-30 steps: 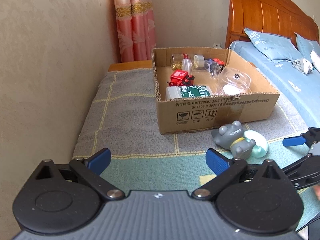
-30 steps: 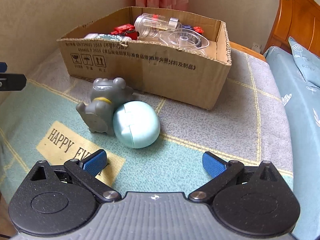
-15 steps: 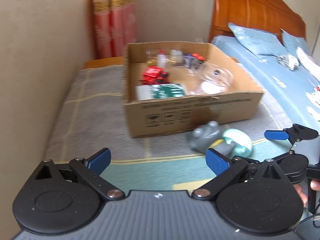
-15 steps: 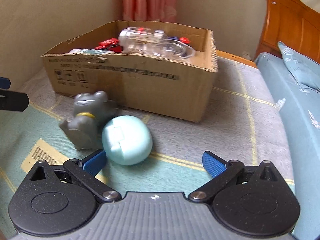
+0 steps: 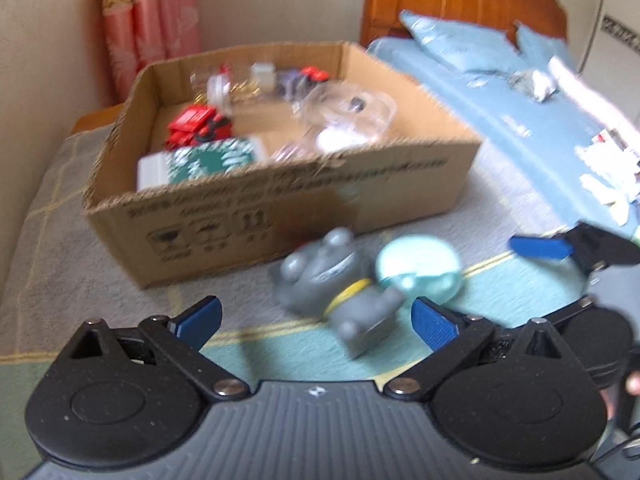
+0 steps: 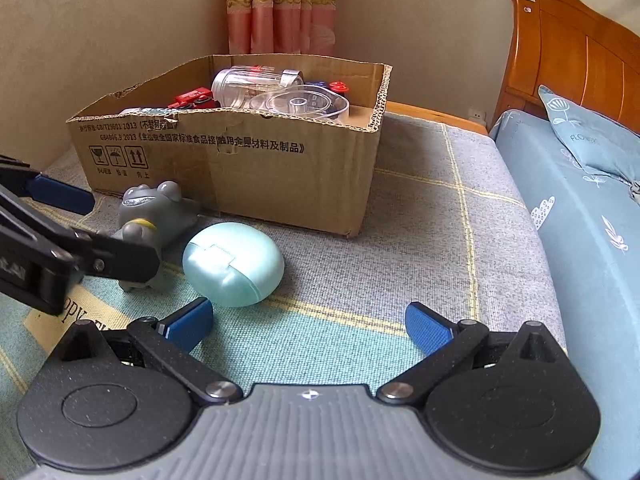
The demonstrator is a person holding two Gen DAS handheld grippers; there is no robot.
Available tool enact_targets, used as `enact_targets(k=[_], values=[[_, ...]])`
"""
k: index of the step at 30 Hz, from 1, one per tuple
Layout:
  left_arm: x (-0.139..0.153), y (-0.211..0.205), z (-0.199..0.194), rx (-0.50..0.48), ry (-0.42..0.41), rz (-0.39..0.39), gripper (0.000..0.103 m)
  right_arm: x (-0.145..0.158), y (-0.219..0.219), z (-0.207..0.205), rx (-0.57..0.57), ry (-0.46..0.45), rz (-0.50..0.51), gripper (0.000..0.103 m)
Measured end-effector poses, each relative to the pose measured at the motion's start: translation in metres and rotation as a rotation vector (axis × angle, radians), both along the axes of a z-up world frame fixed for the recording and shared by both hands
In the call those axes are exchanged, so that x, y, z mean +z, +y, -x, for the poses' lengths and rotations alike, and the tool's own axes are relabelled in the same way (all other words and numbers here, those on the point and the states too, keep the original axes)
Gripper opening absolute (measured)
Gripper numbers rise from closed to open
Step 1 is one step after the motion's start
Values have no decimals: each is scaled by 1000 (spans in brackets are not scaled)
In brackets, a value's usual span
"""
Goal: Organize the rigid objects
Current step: 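Move both tools back toward the grey toy figure and blue egg case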
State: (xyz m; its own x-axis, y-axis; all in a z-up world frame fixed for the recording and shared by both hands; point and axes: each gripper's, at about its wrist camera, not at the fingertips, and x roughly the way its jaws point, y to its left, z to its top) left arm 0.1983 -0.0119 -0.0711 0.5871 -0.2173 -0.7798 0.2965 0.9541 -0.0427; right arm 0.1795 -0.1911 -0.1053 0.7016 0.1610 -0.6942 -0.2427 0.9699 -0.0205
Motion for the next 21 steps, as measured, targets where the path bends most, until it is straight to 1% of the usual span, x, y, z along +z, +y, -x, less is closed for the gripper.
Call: enact_targets(k=[3, 4, 6, 8, 10, 12, 14, 18, 19, 21], values=[[0, 15, 7, 10, 3, 23, 101, 1, 0, 1, 1, 0, 0, 103], [1, 21, 9, 26, 7, 13, 101, 1, 0, 1, 1, 0, 0, 103], [1, 31, 14, 57, 5, -35, 101, 1, 0, 1, 2, -3, 0, 103], [0, 41, 17, 71, 8, -64, 101, 0, 0, 1, 4, -7, -1, 103], [-1, 51, 17, 106, 14, -91, 101, 0, 0, 2, 6, -10, -2, 103], [3, 56, 20, 137, 1, -95, 100, 0, -1, 2, 7, -11, -2, 103], [11, 57, 24, 113, -7, -50, 100, 0, 0, 2, 6, -10, -2, 103], [19, 42, 31, -15, -23, 68, 101, 0, -1, 2, 6, -8, -2, 103], [19, 35, 30, -33, -27, 78, 101, 0, -1, 2, 6, -8, -1, 103], [14, 20, 24, -55, -31, 67, 101, 0, -1, 2, 4, -8, -1, 103]])
